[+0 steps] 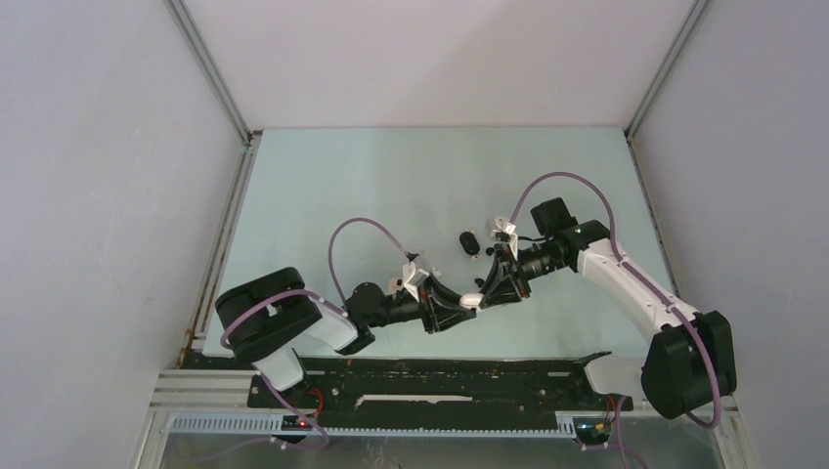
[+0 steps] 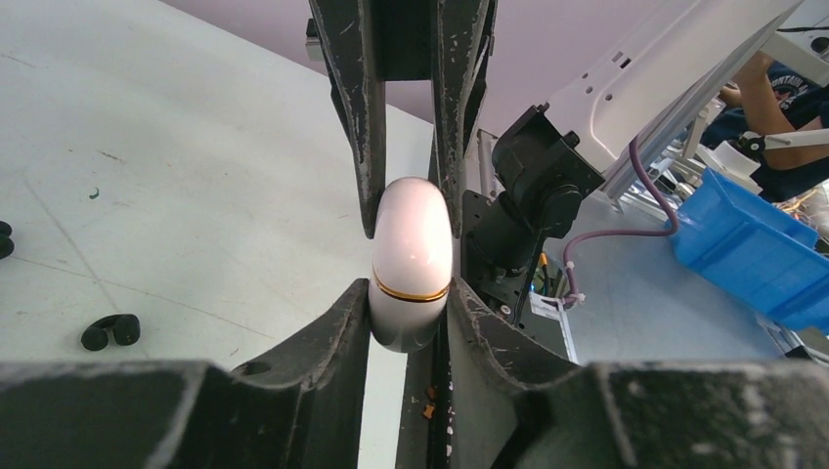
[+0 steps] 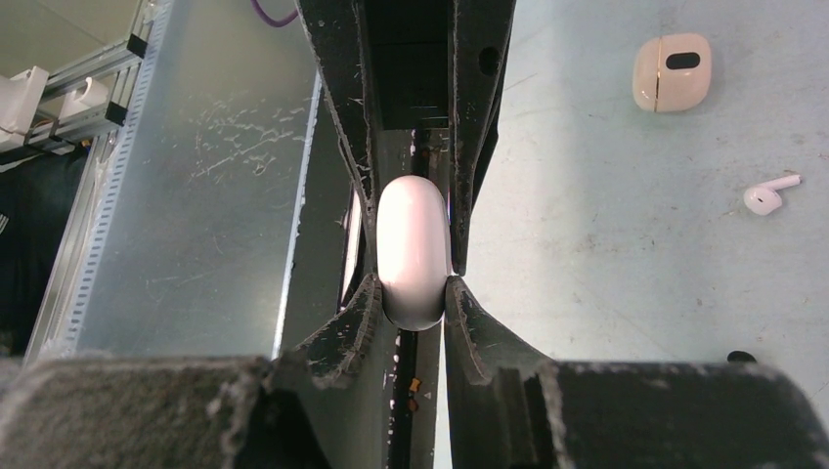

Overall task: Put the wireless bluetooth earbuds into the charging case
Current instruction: Pass from the right arm to the left

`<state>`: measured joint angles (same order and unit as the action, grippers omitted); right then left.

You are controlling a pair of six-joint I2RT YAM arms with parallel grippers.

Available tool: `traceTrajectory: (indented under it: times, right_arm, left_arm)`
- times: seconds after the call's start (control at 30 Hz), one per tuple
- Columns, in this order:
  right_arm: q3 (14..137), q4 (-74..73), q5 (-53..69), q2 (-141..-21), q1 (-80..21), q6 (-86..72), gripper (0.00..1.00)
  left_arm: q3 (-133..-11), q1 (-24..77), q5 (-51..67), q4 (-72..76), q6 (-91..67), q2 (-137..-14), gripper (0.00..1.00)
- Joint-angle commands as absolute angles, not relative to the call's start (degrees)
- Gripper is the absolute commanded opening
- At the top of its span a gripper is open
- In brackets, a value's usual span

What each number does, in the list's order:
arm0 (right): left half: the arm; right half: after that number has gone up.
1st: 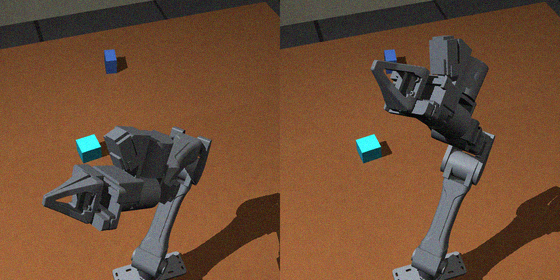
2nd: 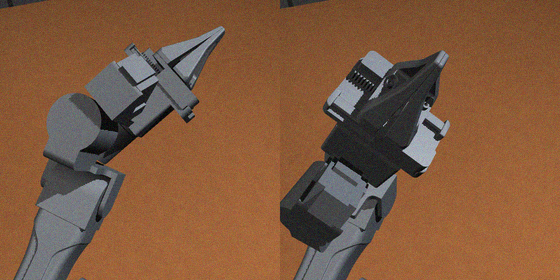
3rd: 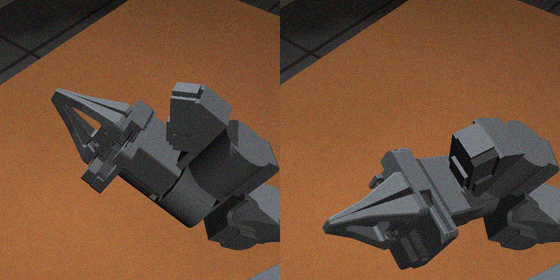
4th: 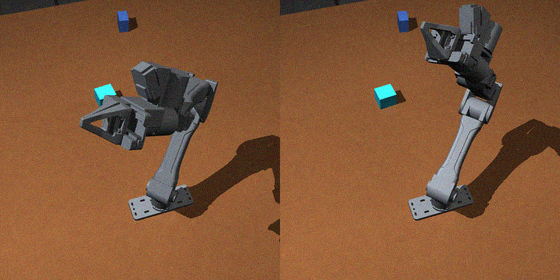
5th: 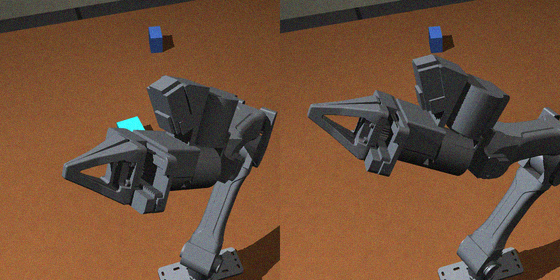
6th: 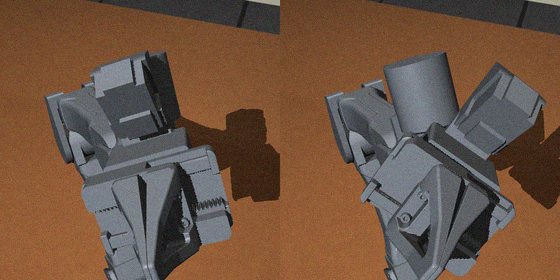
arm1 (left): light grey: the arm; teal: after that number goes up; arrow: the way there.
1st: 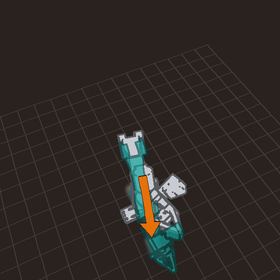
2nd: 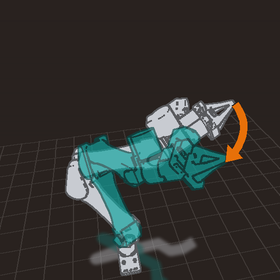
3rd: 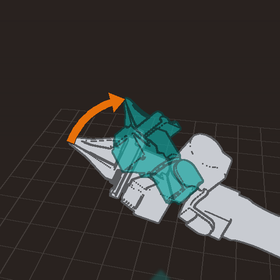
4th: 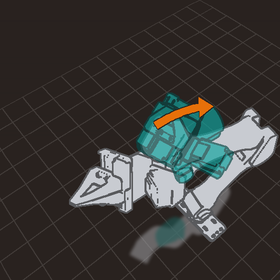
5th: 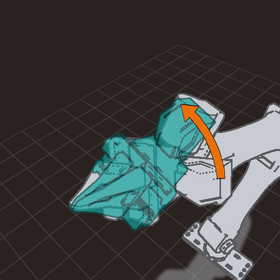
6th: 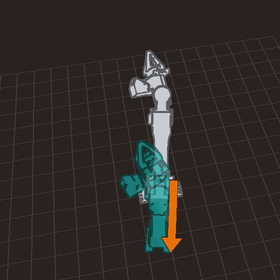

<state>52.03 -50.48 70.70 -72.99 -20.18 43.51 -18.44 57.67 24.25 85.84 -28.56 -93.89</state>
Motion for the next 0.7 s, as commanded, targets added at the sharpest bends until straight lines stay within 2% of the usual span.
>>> traceTrajectory:
  times: [0.0, 0.17, 0.27, 0.4, 0.57, 0.67]
  right_arm:
    - [54.3, -49.1, 69.7, -73.7, -20.6, 43.6, 0.16]
    - [54.3, -49.0, 69.3, -73.8, -20.8, 43.5, 0.16]
    - [54.3, -49.0, 68.9, -74.0, -20.9, 43.4, 0.17]
    - [54.3, -48.7, 68.6, -74.0, -21.0, 42.8, 0.25]
    - [54.3, -47.4, 68.0, -74.6, -21.1, 40.2, 0.42]
    - [54.3, -46.3, 67.4, -75.4, -21.2, 38.7, 0.47]
  left_arm:
    - [-20.2, 57.7, 25.9, 90.9, -29.0, -94.2, 0.39]
    - [-20.0, 57.7, 25.8, 91.1, -28.8, -94.2, 0.38]
    - [-20.1, 57.7, 26.1, 91.1, -28.8, -94.1, 0.32]
    - [-20.3, 57.7, 26.6, 90.5, -28.0, -94.2, 0.18]
    - [-19.3, 58.3, 26.8, 90.7, -24.4, -94.1, 0.01]
    - [-19.2, 59.1, 26.5, 90.2, -22.3, -94.5, 0.00]
